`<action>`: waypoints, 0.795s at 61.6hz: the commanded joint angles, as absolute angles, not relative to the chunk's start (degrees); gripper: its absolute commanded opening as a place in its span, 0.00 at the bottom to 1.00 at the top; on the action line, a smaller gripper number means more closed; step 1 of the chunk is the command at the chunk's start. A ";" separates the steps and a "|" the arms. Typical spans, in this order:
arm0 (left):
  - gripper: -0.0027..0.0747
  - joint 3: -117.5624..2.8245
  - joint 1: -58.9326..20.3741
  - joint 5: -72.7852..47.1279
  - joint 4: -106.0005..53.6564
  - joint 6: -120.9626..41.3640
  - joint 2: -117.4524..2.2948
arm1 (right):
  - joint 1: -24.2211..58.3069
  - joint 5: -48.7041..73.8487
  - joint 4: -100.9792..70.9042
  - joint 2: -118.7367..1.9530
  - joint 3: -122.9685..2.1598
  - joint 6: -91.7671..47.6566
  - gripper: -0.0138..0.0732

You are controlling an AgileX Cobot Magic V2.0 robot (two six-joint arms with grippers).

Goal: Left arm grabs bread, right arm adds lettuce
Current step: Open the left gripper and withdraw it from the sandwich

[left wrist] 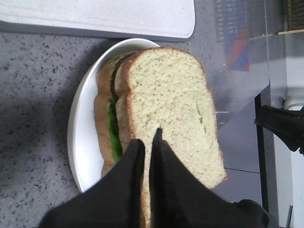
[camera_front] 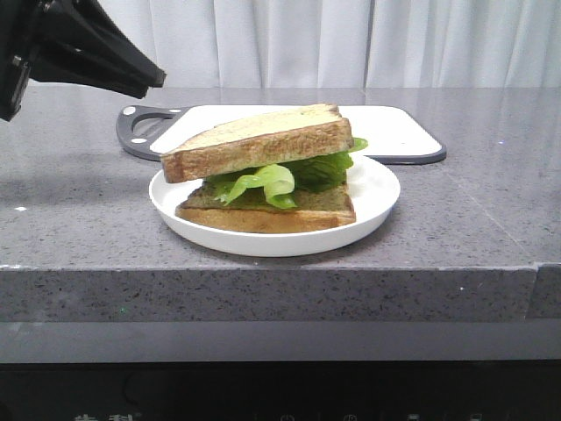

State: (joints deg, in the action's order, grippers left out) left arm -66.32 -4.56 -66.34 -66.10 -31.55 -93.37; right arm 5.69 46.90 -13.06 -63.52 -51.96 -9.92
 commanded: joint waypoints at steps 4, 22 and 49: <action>0.01 -68.00 -4.50 -67.24 -68.67 -32.60 -90.50 | 5.37 43.90 -13.55 -62.19 -53.42 -10.08 0.09; 0.01 -68.00 -8.06 -48.74 -40.04 -21.03 -82.50 | 5.37 43.79 -13.55 -62.19 -53.42 -10.08 0.09; 0.01 -51.99 -14.38 -21.18 -14.95 -8.16 -64.27 | 5.37 33.12 -12.70 -55.91 -50.05 -12.41 0.09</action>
State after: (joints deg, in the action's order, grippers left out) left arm -54.50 -13.76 -31.51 -16.05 -8.99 -69.84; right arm 5.69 40.31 -12.92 -59.67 -50.28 -10.82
